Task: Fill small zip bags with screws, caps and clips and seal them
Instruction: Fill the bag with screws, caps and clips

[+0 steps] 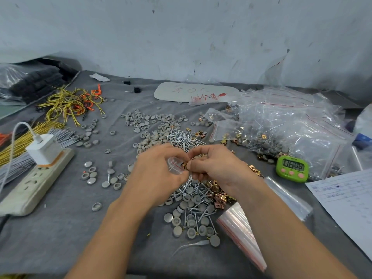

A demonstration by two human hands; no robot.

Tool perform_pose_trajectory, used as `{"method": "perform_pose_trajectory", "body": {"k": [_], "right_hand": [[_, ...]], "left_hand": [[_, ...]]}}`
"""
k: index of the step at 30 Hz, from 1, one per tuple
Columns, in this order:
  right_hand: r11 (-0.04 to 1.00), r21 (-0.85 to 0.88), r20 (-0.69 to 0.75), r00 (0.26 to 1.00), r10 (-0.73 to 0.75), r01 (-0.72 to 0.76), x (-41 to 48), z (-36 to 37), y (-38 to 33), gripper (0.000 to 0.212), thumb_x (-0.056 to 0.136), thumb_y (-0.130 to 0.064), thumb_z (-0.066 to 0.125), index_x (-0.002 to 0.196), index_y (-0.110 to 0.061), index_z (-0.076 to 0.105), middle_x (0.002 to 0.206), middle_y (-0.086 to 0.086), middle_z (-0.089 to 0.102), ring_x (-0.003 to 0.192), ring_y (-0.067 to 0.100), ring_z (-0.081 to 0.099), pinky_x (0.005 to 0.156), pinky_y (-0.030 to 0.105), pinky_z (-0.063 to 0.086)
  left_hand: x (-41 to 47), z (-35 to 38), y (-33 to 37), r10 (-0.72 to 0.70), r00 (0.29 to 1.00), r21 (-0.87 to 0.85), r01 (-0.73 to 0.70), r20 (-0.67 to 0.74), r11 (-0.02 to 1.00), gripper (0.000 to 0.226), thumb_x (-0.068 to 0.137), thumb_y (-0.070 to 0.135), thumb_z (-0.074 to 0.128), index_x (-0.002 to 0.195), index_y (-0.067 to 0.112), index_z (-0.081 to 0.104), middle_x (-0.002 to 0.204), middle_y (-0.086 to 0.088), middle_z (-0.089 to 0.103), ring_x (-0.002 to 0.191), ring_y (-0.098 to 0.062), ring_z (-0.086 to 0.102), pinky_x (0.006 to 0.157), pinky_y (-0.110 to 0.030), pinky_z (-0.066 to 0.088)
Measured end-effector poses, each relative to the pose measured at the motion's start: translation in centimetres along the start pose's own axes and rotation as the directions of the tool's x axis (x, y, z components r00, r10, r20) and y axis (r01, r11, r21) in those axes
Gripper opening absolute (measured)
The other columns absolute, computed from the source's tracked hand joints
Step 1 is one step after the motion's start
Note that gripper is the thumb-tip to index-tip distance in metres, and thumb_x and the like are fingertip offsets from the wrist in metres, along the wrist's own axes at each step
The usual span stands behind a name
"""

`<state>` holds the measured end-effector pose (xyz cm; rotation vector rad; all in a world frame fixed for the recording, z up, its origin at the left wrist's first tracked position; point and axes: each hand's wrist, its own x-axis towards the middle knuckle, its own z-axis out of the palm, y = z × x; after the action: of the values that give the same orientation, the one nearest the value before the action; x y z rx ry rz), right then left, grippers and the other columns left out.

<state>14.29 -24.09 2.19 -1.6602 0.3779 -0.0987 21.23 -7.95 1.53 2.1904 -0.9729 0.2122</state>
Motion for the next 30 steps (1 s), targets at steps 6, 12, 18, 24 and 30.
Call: {"method": "perform_pose_trajectory", "body": {"k": [6, 12, 18, 24, 30], "right_hand": [[0.987, -0.163, 0.071, 0.997, -0.001, 0.013, -0.2, -0.8, 0.0, 0.018, 0.085, 0.005, 0.074, 0.097, -0.008, 0.072, 0.075, 0.016, 0.074, 0.050, 0.013, 0.054, 0.049, 0.020, 0.047], [0.961, -0.275, 0.151, 0.988, 0.014, 0.029, -0.3, -1.6, 0.0, 0.018, 0.085, -0.002, 0.077, 0.096, -0.015, 0.073, 0.067, 0.008, 0.070, 0.052, 0.015, 0.049, 0.055, 0.023, 0.042], [0.960, -0.280, 0.203, 0.979, 0.036, 0.023, -0.4, -1.8, 0.0, 0.018, 0.084, 0.002, 0.076, 0.094, -0.013, 0.072, 0.065, 0.004, 0.072, 0.047, 0.010, 0.049, 0.049, 0.019, 0.041], [0.957, -0.289, 0.260, 0.963, 0.075, 0.004, -0.6, -2.0, 0.1, 0.022, 0.084, 0.005, 0.075, 0.101, -0.008, 0.070, 0.070, 0.006, 0.074, 0.048, 0.012, 0.045, 0.047, 0.018, 0.037], [0.963, -0.270, 0.301, 0.950, 0.088, -0.004, -0.8, -2.0, 0.0, 0.027, 0.083, 0.004, 0.076, 0.104, -0.012, 0.071, 0.077, 0.011, 0.076, 0.056, 0.011, 0.054, 0.051, 0.020, 0.042]], "left_hand": [[0.2, -0.3, -0.9, -0.087, 0.988, 0.061, 0.080, 0.125, 0.995, 0.029, 0.068, 0.043, 0.086, 0.094, 0.053, 0.077, 0.094, 0.021, 0.076, 0.133, -0.001, 0.046, 0.093, -0.007, 0.031], [0.3, -0.2, -0.4, -0.102, 0.980, 0.053, 0.095, 0.172, 0.994, 0.031, 0.059, 0.042, 0.087, 0.080, 0.060, 0.073, 0.110, 0.009, 0.076, 0.137, 0.002, 0.043, 0.091, -0.015, 0.039], [0.2, -0.6, 0.0, -0.093, 0.965, 0.009, 0.094, 0.247, 0.996, 0.034, 0.055, 0.051, 0.085, 0.086, 0.060, 0.075, 0.084, 0.015, 0.075, 0.116, -0.005, 0.064, 0.088, -0.028, 0.057], [-0.1, -1.2, 1.2, -0.094, 0.936, -0.019, 0.107, 0.339, 0.994, 0.034, 0.046, 0.063, 0.068, 0.080, 0.066, 0.070, 0.075, 0.024, 0.073, 0.099, -0.008, 0.072, 0.079, -0.034, 0.061], [-0.1, -1.0, 1.3, -0.149, 0.948, -0.045, 0.168, 0.283, 0.985, 0.029, 0.058, 0.034, 0.074, 0.072, 0.060, 0.072, 0.069, 0.022, 0.071, 0.092, -0.011, 0.072, 0.075, -0.035, 0.062]]}}
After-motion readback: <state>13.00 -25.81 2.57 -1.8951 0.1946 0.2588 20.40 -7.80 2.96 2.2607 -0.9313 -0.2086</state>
